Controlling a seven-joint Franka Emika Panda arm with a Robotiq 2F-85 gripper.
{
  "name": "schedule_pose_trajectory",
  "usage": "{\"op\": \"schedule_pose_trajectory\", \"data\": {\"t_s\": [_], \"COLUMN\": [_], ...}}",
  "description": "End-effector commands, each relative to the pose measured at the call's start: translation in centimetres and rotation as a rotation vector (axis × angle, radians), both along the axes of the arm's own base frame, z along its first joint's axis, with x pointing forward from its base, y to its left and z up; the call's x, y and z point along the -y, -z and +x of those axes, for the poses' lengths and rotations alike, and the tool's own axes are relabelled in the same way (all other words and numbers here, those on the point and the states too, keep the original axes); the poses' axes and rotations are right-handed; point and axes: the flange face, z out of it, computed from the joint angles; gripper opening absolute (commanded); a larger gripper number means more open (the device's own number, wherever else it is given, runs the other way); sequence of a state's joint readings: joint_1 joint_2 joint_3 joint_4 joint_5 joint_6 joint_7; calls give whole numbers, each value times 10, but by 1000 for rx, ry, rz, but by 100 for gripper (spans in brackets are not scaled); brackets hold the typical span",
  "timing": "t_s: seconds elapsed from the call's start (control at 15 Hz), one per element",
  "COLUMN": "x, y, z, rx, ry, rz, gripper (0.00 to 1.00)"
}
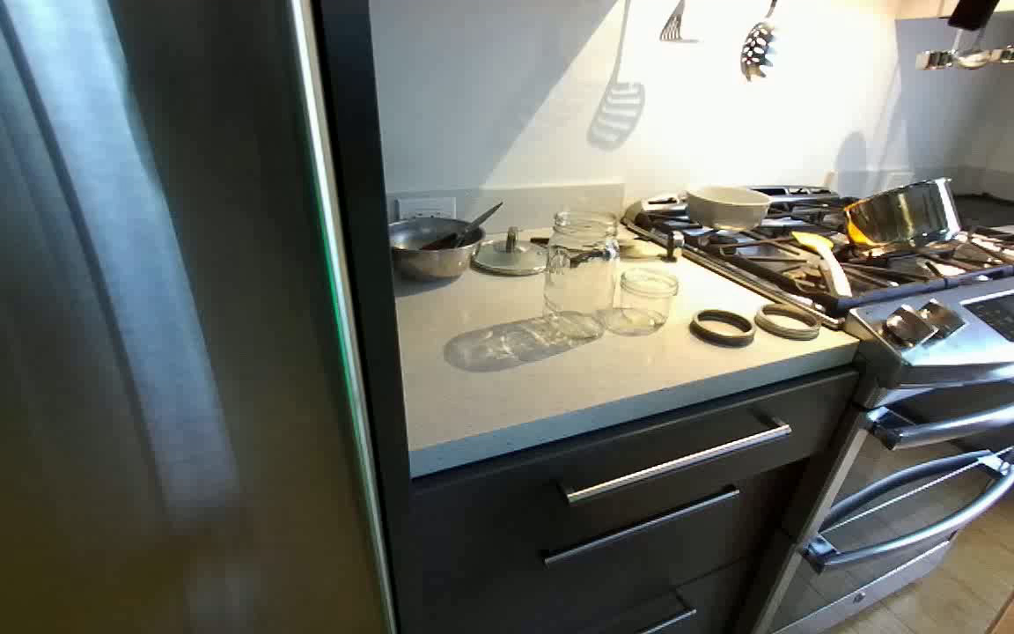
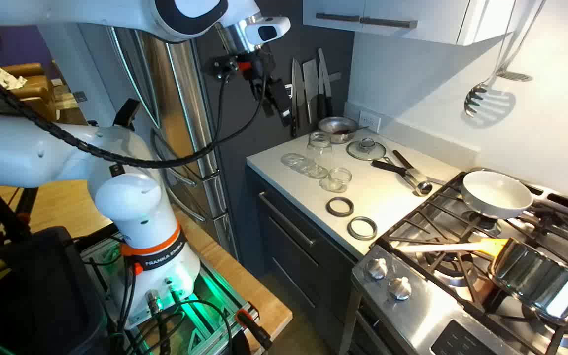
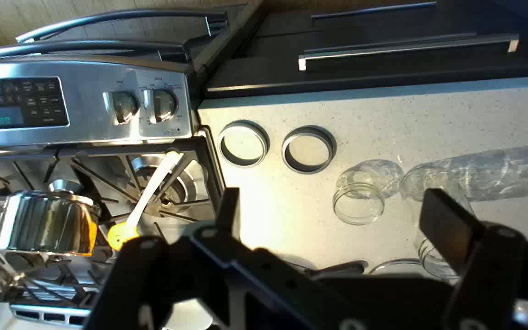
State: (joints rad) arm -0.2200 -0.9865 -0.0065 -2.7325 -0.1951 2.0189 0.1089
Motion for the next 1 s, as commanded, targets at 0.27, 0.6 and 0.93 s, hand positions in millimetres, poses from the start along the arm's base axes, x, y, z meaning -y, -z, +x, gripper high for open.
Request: {"op": "schedule_pose_trajectory", "data": {"t_s": [0.27, 0.6, 0.93], "x": [0, 21, 58], "y": [-1, 15, 45], "z": [0, 13, 51], "rx": [-1, -4, 19], "ry": [0, 113, 74], "rz": [0, 29, 107], "gripper": [100, 100, 100]}}
